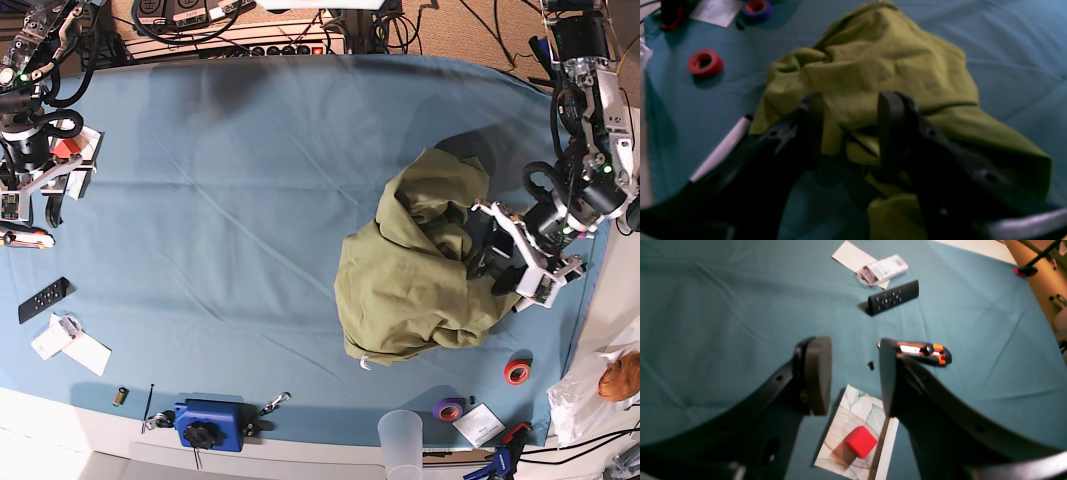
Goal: Layout the t-shirt on the table in an organized manner, then fold the t-shirt properly
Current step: 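Drag the shirt toward the table center with the left gripper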
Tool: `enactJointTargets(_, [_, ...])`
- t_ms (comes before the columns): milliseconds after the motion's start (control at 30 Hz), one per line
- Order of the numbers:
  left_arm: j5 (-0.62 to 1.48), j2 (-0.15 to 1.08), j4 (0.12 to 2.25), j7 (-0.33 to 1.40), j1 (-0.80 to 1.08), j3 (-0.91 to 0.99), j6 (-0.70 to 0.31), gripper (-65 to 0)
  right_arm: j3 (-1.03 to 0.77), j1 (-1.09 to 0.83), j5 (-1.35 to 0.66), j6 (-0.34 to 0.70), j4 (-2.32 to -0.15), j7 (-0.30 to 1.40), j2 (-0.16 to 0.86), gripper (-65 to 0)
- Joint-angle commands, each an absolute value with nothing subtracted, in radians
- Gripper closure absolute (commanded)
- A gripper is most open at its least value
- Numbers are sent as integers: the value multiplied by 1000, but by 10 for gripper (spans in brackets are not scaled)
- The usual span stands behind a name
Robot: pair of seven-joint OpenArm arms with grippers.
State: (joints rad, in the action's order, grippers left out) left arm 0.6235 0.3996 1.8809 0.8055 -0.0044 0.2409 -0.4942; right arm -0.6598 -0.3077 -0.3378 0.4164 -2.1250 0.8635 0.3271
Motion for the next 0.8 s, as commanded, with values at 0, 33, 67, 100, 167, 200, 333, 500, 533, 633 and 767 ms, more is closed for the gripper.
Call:
enactJointTargets(0, [617, 410, 1877, 781, -23, 226, -498, -269, -667, -302, -335, 412, -2139, 838, 346, -240])
enactJointTargets(33, [587, 410, 1857, 766, -26, 204, -497, -269, -667, -302, -335, 412, -2139, 838, 346, -240])
enactJointTargets(67, [546, 411, 1835, 736, -28, 181, -497, -269, -667, -302, -336, 412, -2139, 838, 346, -240])
enactJointTargets(100, [501, 410, 1811, 697, -31, 157, -497, -269, -667, -302, -336, 412, -2139, 838, 346, -240])
enactJointTargets(167, [413, 411, 1765, 621, -36, 117, -497, -269, -667, -302, -335, 412, -2139, 839, 346, -240])
enactJointTargets(200, [383, 411, 1744, 597, -39, 99, -497, -269, -667, -302, -335, 412, -2139, 839, 346, -240])
enactJointTargets(333, [302, 411, 1678, 590, -73, 38, -459, -269, -667, -302, -317, 412, -2139, 838, 346, -240])
enactJointTargets(500, [218, 411, 1622, 590, -132, 12, -377, -269, -667, -302, -313, 412, -2139, 838, 346, -240])
enactJointTargets(533, [210, 411, 1610, 590, -144, 9, -378, -269, -667, -302, -313, 411, -2139, 838, 346, -240])
enactJointTargets(633, [201, 414, 1562, 590, -174, 9, -391, -269, -667, -302, -313, 412, -2139, 838, 346, -240])
enactJointTargets(767, [201, 413, 1499, 594, -186, 9, -452, -269, -667, -302, -313, 412, -2139, 838, 346, -240])
